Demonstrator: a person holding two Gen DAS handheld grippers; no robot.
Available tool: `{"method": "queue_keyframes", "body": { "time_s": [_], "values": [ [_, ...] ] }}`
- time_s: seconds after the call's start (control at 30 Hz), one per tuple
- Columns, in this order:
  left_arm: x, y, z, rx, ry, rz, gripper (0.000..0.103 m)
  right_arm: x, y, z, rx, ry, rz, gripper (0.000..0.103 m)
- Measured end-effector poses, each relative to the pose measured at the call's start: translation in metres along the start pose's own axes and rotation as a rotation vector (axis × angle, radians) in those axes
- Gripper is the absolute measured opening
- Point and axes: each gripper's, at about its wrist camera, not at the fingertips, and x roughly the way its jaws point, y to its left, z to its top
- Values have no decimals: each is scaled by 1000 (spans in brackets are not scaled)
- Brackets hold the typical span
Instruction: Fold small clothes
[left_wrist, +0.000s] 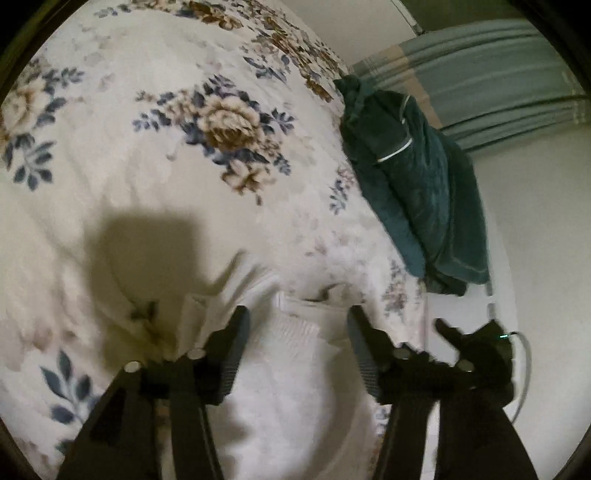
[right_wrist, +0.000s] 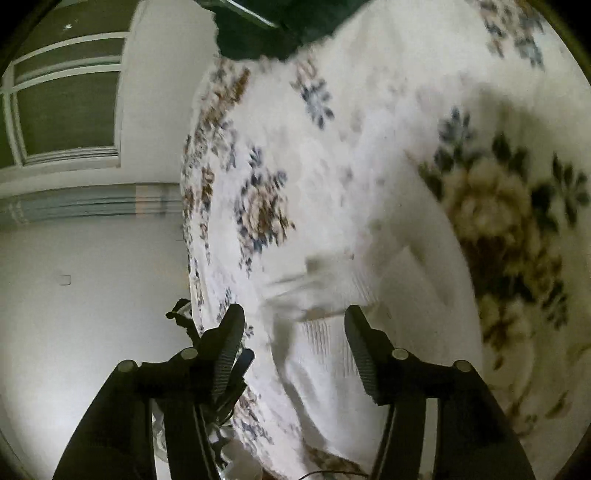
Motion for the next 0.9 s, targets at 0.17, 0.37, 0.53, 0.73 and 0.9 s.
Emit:
{"method": "queue_keyframes", "body": {
  "time_s": [0.17, 0.37, 0.53, 0.73, 0.9],
  "values": [
    [25, 0, -2, 169, 61, 150, 53, 3, -21, -6, -91, 9, -222, 63],
    [80, -13, -6, 424, 142, 276, 13, 38, -29, -14, -192, 17, -265, 13],
    [49, -13, 5, 363, 47, 216, 5, 24, -13, -14, -258, -120, -355, 0],
    [37, -9, 13, 340, 32, 214, 5, -1, 1, 13, -227, -150, -299, 0],
    [55, 2, 11, 341, 95, 230, 5, 40, 10, 10, -288, 49, -378, 37]
  ]
}}
